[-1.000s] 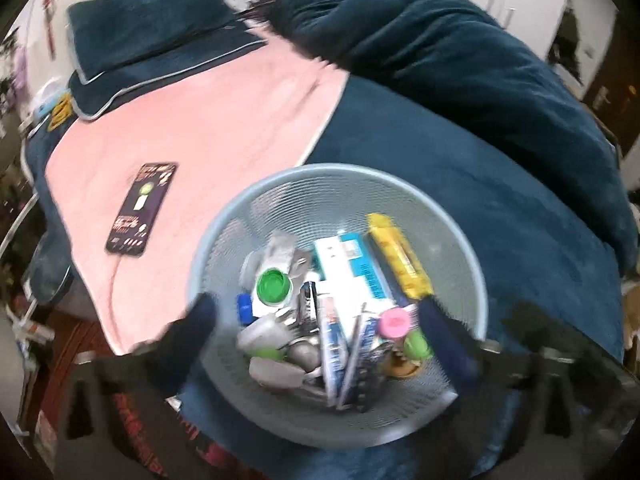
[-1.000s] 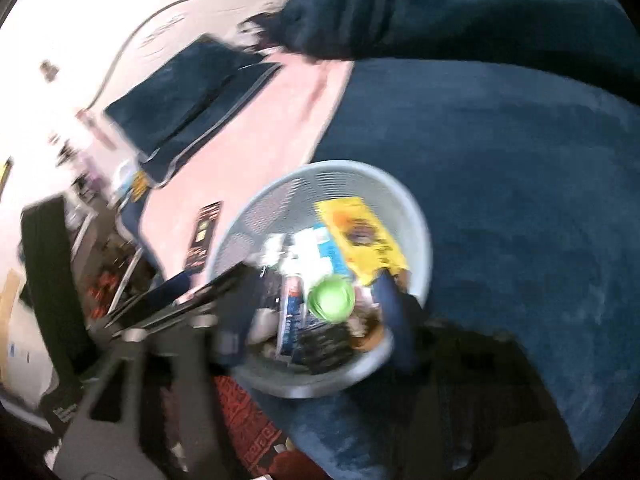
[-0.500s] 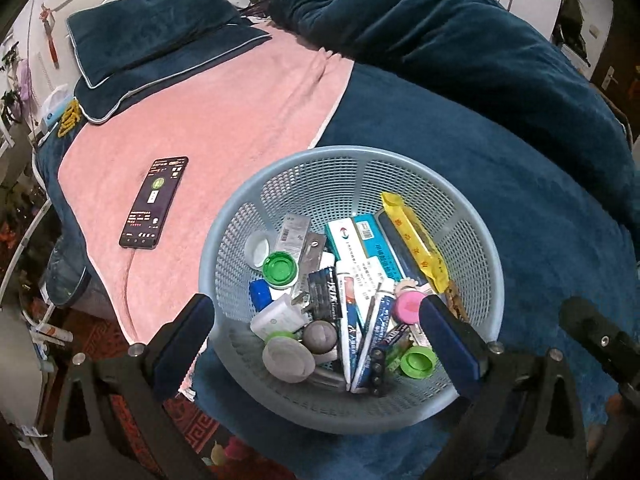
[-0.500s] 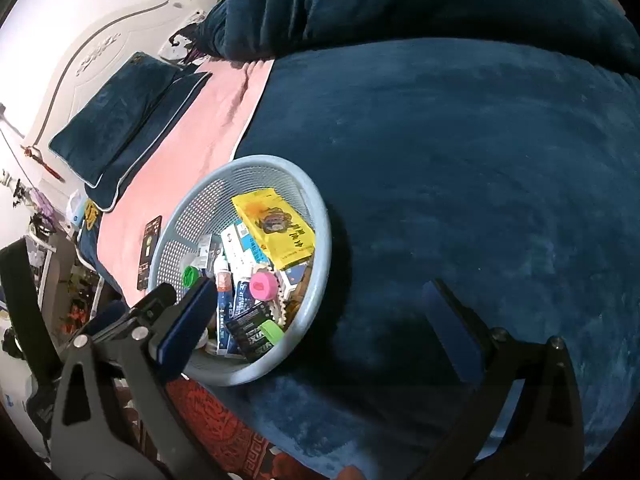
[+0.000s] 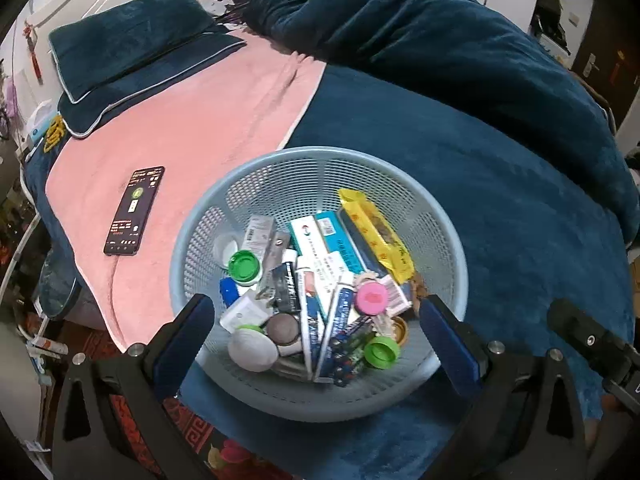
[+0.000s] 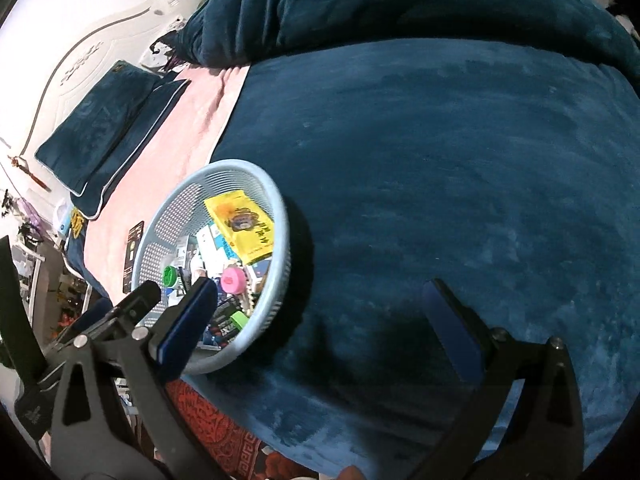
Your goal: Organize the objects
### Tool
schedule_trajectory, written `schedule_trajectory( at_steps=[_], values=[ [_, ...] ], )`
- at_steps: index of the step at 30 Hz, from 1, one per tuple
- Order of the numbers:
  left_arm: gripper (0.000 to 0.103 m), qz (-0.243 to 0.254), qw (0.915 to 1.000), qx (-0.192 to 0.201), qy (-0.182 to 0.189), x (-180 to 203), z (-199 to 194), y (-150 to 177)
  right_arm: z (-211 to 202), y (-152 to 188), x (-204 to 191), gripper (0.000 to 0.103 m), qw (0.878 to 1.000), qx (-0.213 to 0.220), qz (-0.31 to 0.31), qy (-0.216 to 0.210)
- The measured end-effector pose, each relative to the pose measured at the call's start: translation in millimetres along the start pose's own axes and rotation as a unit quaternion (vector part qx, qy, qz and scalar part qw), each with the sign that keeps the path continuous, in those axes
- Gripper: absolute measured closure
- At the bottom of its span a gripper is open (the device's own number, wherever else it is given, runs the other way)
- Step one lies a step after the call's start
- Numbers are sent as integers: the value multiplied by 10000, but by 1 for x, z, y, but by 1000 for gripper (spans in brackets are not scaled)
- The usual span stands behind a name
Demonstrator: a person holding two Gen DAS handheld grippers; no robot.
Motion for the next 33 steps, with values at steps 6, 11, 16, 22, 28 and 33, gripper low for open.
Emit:
schedule_trajectory(
  at_steps=[6,11,16,22,28,33],
  values=[
    [0,124,9999,-17,99,16,-2,3,-10,1,13,0,9999,71,83,78],
    [0,245,9996,27,134,30,-6,4,-16,3,25,0,9997,109,128,165],
    [0,384,9991,44,199,44,-8,7,-22,5,38,0,9994,134,200,230],
    [1,432,9988,156,178,57,-15,11,-29,8,51,0,9992,158,226,305],
    [1,591,9973,283,337,80,-23,14,-37,11,64,0,9989,201,203,380],
    [1,759,9952,257,558,110,-26,20,-44,16,79,0,9985,238,205,447]
  ],
)
Point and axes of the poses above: each gripper's, at about its wrist camera, not at the fingertips, and z roughly the way its jaws point, x to its right, y to its underside, the point moved 9 cm from there along z, roughly the way its jaws point, and after that the axes turned 10 degrees about -x, right-handed, at the moved point
